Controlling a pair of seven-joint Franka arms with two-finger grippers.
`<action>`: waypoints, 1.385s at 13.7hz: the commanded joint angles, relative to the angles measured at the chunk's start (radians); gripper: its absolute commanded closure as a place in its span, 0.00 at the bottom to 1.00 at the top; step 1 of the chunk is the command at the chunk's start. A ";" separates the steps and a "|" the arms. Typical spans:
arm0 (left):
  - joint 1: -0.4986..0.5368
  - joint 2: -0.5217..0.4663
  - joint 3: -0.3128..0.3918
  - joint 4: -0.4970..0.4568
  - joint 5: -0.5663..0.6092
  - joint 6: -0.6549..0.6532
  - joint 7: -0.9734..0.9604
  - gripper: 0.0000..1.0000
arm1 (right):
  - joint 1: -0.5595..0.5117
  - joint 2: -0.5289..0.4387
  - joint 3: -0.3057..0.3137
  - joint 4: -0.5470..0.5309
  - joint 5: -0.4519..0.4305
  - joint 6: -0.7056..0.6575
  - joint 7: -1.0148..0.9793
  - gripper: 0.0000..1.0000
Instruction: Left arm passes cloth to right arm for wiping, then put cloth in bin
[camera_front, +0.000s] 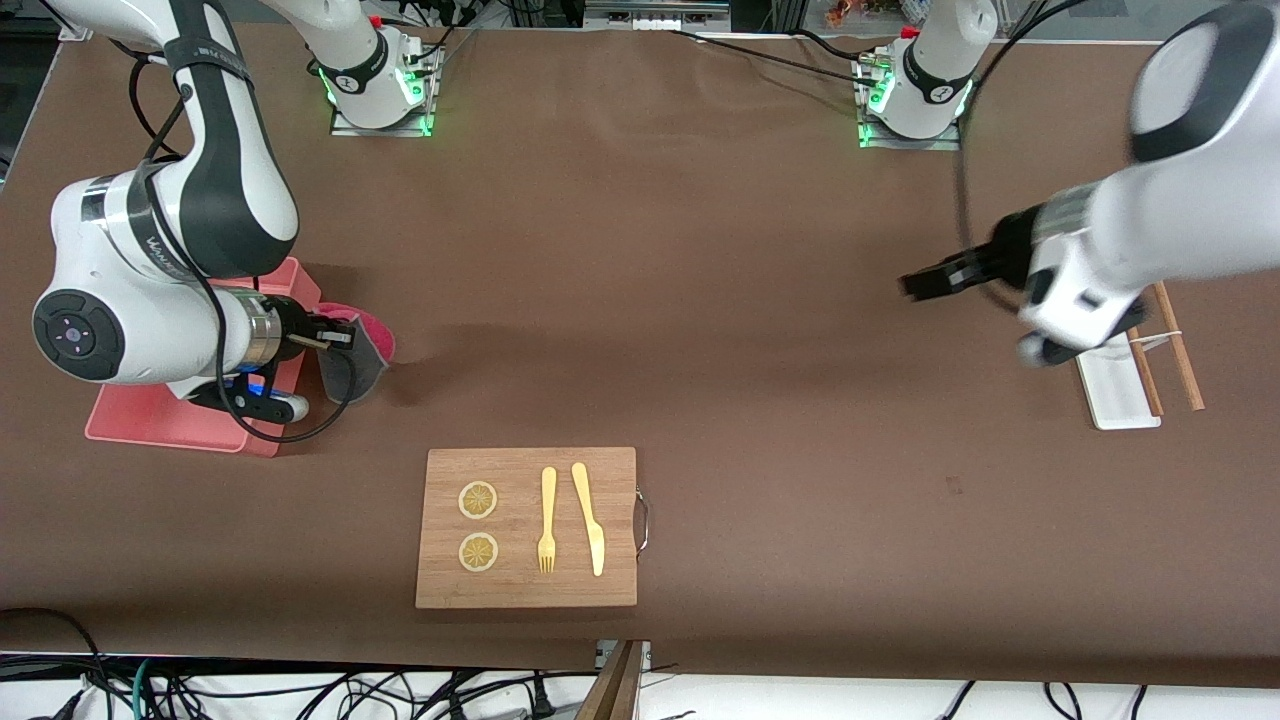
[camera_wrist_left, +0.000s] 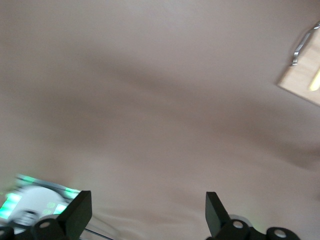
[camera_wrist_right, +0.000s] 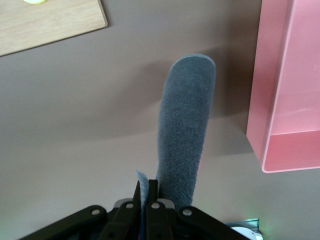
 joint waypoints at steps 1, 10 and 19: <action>0.007 -0.159 -0.011 -0.140 0.164 0.009 0.235 0.00 | 0.041 0.021 -0.001 -0.034 -0.019 0.034 -0.008 1.00; 0.115 -0.300 -0.011 -0.445 0.269 0.322 0.538 0.00 | 0.113 0.108 0.100 -0.143 0.018 0.373 0.292 1.00; 0.132 -0.288 -0.007 -0.455 0.245 0.342 0.547 0.00 | 0.151 0.170 0.331 -0.137 0.050 0.648 0.733 1.00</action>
